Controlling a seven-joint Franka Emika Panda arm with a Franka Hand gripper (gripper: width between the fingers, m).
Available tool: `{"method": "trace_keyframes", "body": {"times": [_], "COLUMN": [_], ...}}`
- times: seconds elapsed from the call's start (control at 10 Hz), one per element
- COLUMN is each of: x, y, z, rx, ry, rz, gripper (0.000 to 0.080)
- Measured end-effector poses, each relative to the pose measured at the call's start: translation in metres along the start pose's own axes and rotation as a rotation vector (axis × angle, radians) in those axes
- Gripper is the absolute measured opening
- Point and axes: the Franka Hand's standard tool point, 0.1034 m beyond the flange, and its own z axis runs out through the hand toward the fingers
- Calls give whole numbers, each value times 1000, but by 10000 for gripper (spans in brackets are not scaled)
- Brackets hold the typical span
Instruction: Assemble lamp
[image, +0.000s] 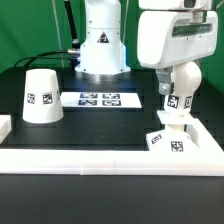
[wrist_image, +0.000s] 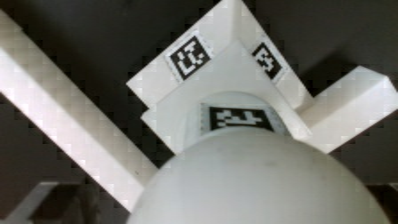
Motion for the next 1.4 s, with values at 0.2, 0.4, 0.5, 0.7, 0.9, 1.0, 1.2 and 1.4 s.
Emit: {"method": "trace_keyframes", "body": {"times": [0.2, 0.4, 0.5, 0.7, 0.9, 1.0, 1.2, 1.4], "x": [0, 0, 0, -1, -1, -1, -2, -2], "y": [0, 0, 0, 1, 1, 1, 1, 1], "z": [0, 0, 0, 0, 0, 0, 1, 1], "rx": [0, 0, 0, 1, 1, 1, 0, 2], "ry": [0, 0, 0, 1, 1, 1, 0, -2], "rz": [1, 9, 34, 123, 323, 420, 609, 797], "gripper": [573, 573, 573, 573, 574, 574, 574, 576]}}
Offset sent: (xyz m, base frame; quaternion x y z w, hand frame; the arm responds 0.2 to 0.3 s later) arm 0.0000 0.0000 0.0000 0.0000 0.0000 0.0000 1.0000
